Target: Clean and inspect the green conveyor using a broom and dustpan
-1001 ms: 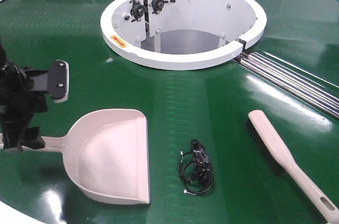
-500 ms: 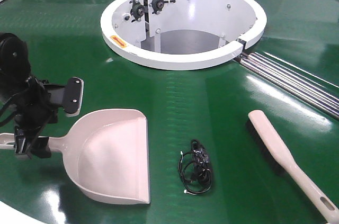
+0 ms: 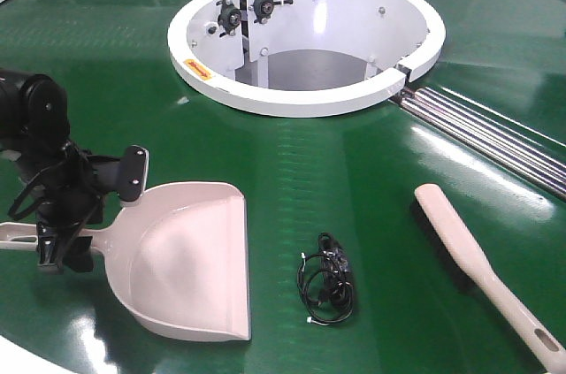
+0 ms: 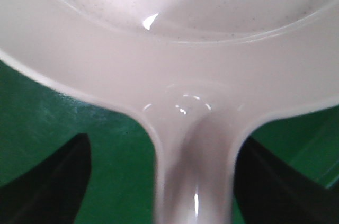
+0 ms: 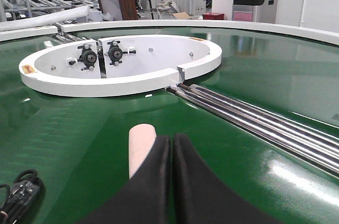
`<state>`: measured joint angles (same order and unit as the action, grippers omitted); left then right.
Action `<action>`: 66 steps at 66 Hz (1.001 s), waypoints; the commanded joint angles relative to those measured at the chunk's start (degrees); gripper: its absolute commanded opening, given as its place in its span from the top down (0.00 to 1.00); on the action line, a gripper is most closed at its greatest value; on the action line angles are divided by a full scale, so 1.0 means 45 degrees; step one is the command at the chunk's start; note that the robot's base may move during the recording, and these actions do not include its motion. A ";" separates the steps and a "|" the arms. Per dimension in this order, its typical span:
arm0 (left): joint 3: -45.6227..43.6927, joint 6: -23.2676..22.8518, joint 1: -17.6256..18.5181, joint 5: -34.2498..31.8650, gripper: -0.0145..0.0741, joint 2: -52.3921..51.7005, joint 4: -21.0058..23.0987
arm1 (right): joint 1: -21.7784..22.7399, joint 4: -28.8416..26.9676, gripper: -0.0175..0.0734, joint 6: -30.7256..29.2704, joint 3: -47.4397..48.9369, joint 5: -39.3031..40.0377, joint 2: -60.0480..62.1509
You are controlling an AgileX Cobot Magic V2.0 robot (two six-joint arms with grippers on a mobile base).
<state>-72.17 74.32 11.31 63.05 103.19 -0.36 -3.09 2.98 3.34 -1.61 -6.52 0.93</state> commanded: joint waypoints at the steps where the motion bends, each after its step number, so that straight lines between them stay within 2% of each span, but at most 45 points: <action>1: -0.0315 0.0005 0.0091 0.0032 0.38 -0.0350 0.0081 | -0.0009 0.0066 0.82 -0.0034 -0.0255 0.0958 0.0149; 9: -0.0315 0.0005 0.0091 0.0091 0.53 -0.0298 0.0081 | -0.0009 0.0066 0.82 -0.0034 -0.0255 0.0958 0.0149; 23: -0.0344 0.0005 0.0091 0.0142 0.85 -0.0500 0.0081 | -0.0009 0.0066 0.82 -0.0034 -0.0255 0.0958 0.0149; 42: -0.0344 0.0005 0.0240 0.0900 0.84 -0.0741 0.0081 | -0.0009 0.0066 0.82 -0.0034 -0.0255 0.0958 0.0149; 66: -0.0344 -0.0055 0.1024 0.0590 0.84 -0.0815 0.0203 | -0.0009 0.0066 0.82 -0.0034 -0.0255 0.0958 0.0149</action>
<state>-72.17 74.47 14.94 66.11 102.52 -0.54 -3.09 2.98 3.34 -1.61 -6.52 0.93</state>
